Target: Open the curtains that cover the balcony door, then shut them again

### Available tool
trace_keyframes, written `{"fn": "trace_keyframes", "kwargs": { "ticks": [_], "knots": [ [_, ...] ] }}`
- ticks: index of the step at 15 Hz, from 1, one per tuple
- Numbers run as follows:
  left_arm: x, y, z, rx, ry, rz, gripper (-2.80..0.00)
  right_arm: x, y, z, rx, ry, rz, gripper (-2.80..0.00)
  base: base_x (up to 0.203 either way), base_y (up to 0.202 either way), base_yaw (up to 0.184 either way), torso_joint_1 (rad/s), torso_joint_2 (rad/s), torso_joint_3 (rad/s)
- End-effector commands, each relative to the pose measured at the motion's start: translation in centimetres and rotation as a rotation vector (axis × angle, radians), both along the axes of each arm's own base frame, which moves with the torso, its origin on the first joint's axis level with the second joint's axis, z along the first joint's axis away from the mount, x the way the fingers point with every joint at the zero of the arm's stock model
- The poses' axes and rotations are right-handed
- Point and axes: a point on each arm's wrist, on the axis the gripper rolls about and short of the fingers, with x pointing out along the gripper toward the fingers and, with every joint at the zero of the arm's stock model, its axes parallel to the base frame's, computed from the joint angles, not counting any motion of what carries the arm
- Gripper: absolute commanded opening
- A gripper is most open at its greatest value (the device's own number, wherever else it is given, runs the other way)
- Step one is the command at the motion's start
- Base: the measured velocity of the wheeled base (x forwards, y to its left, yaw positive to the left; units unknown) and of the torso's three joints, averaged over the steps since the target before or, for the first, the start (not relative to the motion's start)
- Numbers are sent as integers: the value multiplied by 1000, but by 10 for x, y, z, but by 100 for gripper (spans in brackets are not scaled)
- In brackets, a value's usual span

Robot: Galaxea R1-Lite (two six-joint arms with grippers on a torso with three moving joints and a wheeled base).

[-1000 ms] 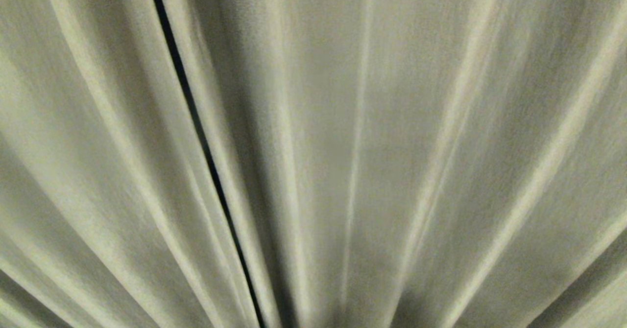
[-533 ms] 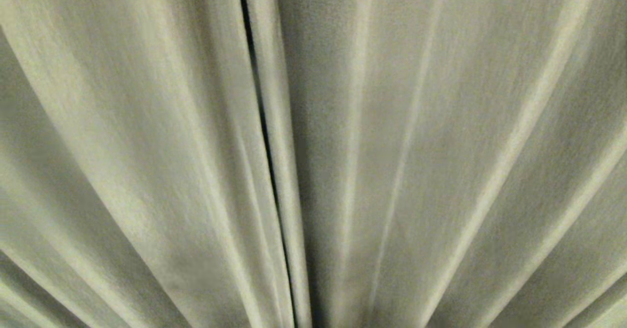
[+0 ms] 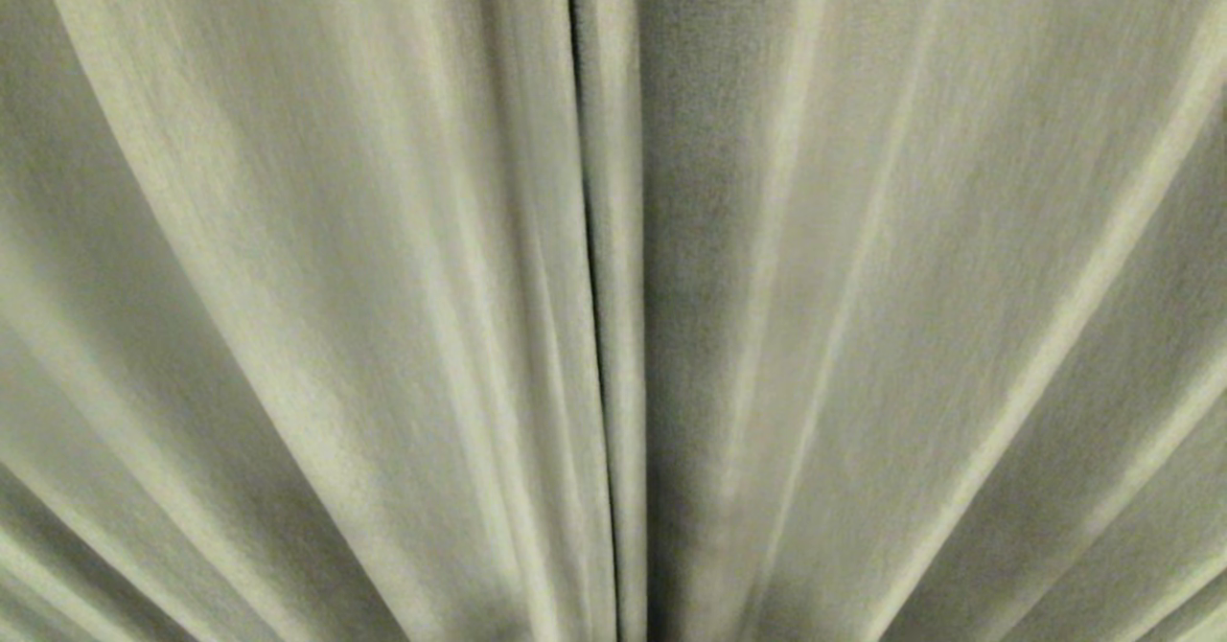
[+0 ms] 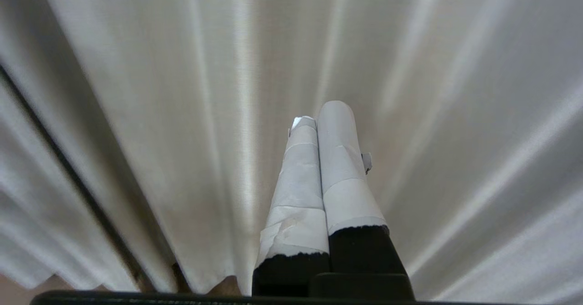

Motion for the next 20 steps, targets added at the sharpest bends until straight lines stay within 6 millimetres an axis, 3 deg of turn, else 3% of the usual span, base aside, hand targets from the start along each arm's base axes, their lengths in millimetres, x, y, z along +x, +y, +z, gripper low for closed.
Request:
{"fn": "trace_keyframes", "kwargs": {
  "ticks": [1, 20],
  "knots": [
    [0, 0, 0, 0, 0, -1, -280, 0, 0, 0, -1, 2, 1, -280, 0, 0, 0, 0, 0, 0],
    [0, 0, 0, 0, 0, -1, -280, 0, 0, 0, 1, 2, -2, -280, 0, 0, 0, 0, 0, 0]
  ]
}}
